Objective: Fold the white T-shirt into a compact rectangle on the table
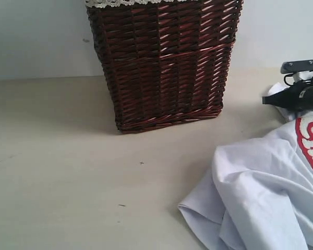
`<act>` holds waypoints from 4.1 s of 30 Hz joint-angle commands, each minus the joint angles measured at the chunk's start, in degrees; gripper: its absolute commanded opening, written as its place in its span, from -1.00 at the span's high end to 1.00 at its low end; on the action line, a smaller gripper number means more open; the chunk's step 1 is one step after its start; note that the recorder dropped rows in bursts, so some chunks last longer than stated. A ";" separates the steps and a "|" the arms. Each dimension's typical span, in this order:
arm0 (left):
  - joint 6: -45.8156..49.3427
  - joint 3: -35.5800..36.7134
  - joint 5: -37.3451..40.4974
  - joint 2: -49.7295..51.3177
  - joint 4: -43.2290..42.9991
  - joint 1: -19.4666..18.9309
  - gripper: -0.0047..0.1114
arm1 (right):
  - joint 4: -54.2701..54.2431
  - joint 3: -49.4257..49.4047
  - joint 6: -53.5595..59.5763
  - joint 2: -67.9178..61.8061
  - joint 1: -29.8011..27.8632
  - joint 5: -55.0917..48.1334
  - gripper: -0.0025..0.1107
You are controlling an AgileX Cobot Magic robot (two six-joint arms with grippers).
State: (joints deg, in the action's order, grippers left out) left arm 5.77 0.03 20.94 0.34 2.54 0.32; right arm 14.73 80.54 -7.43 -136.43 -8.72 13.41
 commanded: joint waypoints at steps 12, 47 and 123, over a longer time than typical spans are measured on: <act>-0.01 -0.03 -0.38 -0.34 0.02 0.36 0.92 | 17.90 0.05 -1.36 18.20 -0.26 -20.08 0.96; -0.01 -0.03 -0.38 -0.34 0.02 0.36 0.92 | -12.51 -80.54 -4.18 116.89 4.69 -1.01 0.96; 114.48 -54.67 21.73 110.27 79.56 35.29 0.74 | -9.91 -80.54 -4.66 119.66 4.69 -22.06 0.96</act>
State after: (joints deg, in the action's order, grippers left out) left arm 118.41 -54.85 45.76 110.20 78.06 34.52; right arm 4.35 0.31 -12.16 -17.21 -4.27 -9.46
